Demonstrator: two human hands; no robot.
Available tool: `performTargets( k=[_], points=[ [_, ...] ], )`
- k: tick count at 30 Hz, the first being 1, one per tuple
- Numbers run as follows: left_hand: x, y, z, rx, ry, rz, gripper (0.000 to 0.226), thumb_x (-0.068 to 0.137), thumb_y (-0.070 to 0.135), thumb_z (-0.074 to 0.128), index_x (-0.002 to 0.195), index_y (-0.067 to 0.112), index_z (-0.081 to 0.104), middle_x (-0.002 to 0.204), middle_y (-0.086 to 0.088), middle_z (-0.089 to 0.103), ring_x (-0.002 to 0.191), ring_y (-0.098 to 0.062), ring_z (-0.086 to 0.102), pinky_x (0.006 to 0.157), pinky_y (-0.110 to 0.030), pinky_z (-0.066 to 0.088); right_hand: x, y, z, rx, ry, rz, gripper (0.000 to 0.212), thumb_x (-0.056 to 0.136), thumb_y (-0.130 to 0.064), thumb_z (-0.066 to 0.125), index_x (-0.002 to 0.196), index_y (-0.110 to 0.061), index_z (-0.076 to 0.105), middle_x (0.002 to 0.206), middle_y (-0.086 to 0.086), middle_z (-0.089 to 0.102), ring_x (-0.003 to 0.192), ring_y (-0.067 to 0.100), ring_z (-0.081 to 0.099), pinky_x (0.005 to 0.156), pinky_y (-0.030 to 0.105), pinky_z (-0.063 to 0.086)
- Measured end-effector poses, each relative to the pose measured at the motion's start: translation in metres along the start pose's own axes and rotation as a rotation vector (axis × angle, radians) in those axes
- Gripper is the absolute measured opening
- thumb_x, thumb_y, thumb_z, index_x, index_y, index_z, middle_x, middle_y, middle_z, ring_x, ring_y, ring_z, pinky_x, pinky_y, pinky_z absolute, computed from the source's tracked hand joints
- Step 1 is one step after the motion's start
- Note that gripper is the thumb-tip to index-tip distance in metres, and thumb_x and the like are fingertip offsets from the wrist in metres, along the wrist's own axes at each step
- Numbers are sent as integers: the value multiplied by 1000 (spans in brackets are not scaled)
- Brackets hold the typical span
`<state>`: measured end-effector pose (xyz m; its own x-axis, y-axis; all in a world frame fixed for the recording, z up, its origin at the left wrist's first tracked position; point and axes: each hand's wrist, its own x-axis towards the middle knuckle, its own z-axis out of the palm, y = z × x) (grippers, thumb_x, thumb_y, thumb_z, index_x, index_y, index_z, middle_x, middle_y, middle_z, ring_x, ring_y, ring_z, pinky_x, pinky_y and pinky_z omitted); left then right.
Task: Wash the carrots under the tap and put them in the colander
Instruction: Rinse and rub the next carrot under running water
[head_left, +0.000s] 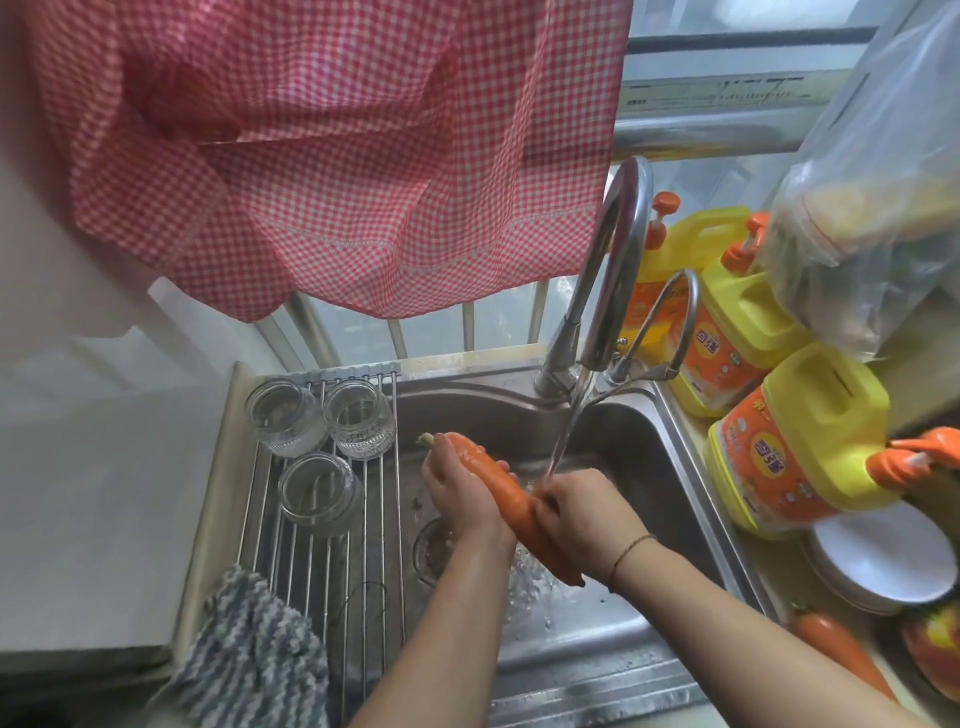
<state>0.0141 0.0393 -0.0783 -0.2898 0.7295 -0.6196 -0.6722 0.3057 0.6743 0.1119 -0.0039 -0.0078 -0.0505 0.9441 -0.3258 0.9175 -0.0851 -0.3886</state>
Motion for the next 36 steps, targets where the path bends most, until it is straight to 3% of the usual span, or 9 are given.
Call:
performTargets(
  k=[6, 9, 12, 15, 19, 24, 27, 31, 36],
  points=[
    [-1, -2, -7, 5, -26, -21, 43, 94, 60, 49, 115, 22, 51, 94, -13, 63, 61, -24, 63, 57, -35, 53, 1, 3, 2, 20, -40, -37, 38, 92, -23, 49, 56, -26, 40, 57, -8, 47, 57, 9, 46, 59, 21, 36],
    [-6, -2, -7, -24, -54, -83, 50, 94, 61, 48, 118, 18, 50, 95, -13, 62, 64, -24, 63, 59, -35, 53, -2, 15, 3, 220, 54, 8, 22, 90, -21, 52, 68, -24, 51, 70, -2, 61, 67, 17, 57, 66, 31, 48],
    [-6, -5, -5, -80, -47, -168, 76, 82, 72, 53, 129, 12, 51, 100, -15, 62, 68, -25, 66, 61, -35, 54, -6, 21, 4, 346, 107, 98, 31, 93, -15, 46, 62, -18, 44, 64, 1, 54, 63, 17, 49, 62, 34, 40],
    [-5, -9, -4, -110, -56, -200, 91, 74, 78, 57, 133, 10, 51, 102, -17, 61, 73, -27, 65, 62, -36, 54, -10, 26, 5, 288, 59, 95, 48, 98, -26, 45, 51, -21, 39, 53, -4, 46, 53, 9, 42, 54, 26, 32],
    [-4, -11, -2, -95, -72, -193, 99, 66, 82, 59, 131, 9, 51, 100, -19, 62, 73, -29, 64, 62, -37, 54, -12, 27, 9, 419, 88, 140, 45, 97, -40, 48, 56, -20, 46, 57, -5, 52, 57, 9, 48, 59, 28, 39],
    [-7, -11, 0, -108, -65, -186, 88, 77, 75, 56, 132, 6, 50, 99, -17, 60, 66, -24, 64, 58, -34, 54, -13, 22, 9, 448, 105, 155, 36, 90, -41, 59, 61, -21, 50, 64, -5, 56, 64, 9, 52, 58, 22, 39],
    [-6, -9, -1, -106, -69, -193, 83, 81, 74, 54, 132, 8, 51, 100, -15, 62, 66, -24, 65, 59, -34, 55, -14, 25, 8, 440, 89, 112, 28, 91, -36, 58, 66, -23, 56, 70, -5, 61, 72, 10, 58, 69, 27, 48],
    [-11, -4, 2, -66, -63, -162, 57, 91, 63, 50, 124, 16, 51, 99, -12, 63, 64, -23, 65, 58, -33, 54, -14, 24, 5, 248, 86, 36, 21, 93, -38, 52, 79, -26, 62, 79, -6, 67, 78, 11, 61, 74, 31, 52],
    [-12, -2, 3, -66, -54, -167, 50, 93, 60, 49, 120, 18, 50, 97, -12, 63, 64, -23, 62, 58, -32, 53, -5, 17, 2, 52, 18, -1, 23, 97, -34, 42, 89, -23, 61, 87, -1, 68, 81, 16, 62, 79, 36, 54]
  ],
)
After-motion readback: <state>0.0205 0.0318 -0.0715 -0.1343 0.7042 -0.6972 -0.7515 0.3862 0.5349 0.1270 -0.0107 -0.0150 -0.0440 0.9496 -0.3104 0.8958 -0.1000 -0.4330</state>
